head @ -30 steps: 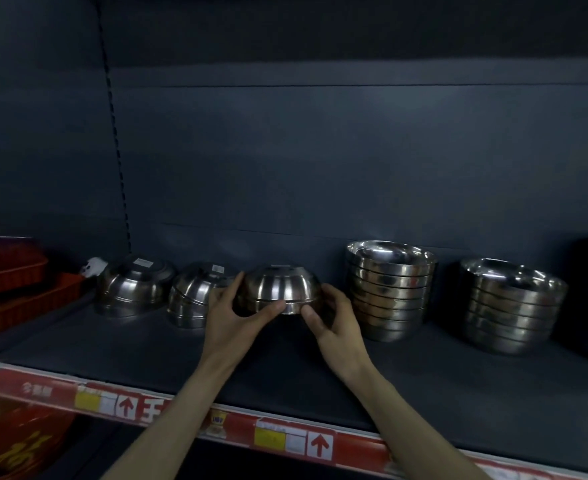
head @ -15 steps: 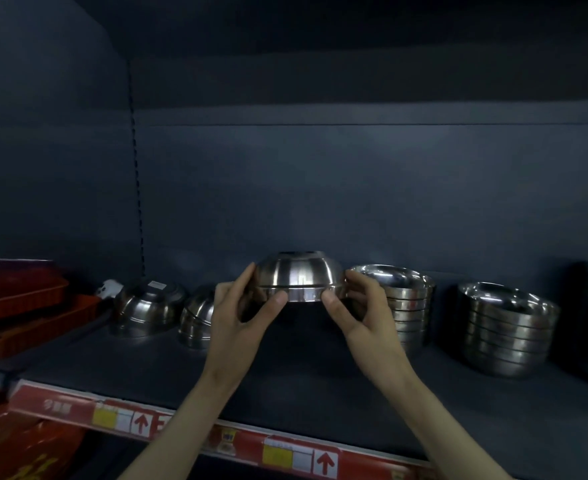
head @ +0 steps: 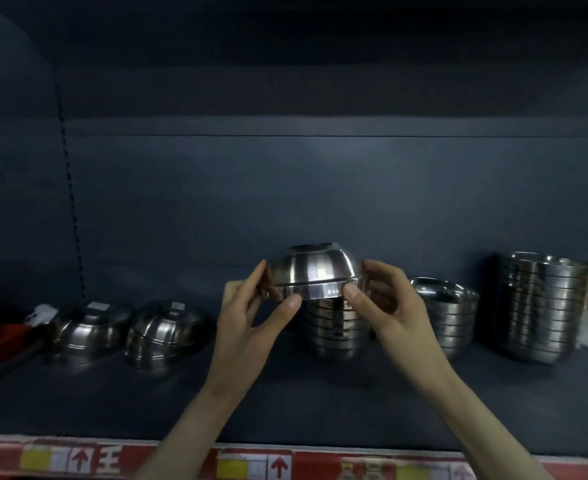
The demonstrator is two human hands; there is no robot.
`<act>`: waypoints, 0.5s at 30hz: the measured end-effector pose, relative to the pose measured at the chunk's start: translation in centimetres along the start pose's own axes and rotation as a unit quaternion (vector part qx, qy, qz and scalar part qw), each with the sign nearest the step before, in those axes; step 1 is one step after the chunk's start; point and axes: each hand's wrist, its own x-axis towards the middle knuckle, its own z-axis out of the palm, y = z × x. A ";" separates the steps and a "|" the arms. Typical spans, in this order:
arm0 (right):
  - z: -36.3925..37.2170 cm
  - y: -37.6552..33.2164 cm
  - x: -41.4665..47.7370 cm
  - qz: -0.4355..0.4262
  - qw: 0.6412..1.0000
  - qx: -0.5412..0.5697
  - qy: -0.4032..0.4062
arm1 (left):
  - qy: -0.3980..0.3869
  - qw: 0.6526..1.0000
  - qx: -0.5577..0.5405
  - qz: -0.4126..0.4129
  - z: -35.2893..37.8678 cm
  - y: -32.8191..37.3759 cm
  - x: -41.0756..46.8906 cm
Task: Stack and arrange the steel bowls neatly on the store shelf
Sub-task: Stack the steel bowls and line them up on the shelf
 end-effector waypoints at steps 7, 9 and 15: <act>-2.8 -0.5 -0.8 0.013 1.000 -0.011 0.010 | -0.018 0.999 -0.028 0.001 2.7 0.1 0.1; -3.2 -0.8 -0.8 0.014 1.000 -0.006 0.009 | -0.017 0.999 -0.033 0.000 3.1 0.3 0.1; -4.2 -1.5 -0.3 -0.013 1.000 0.009 0.001 | -0.007 0.999 -0.041 0.028 3.4 1.2 0.9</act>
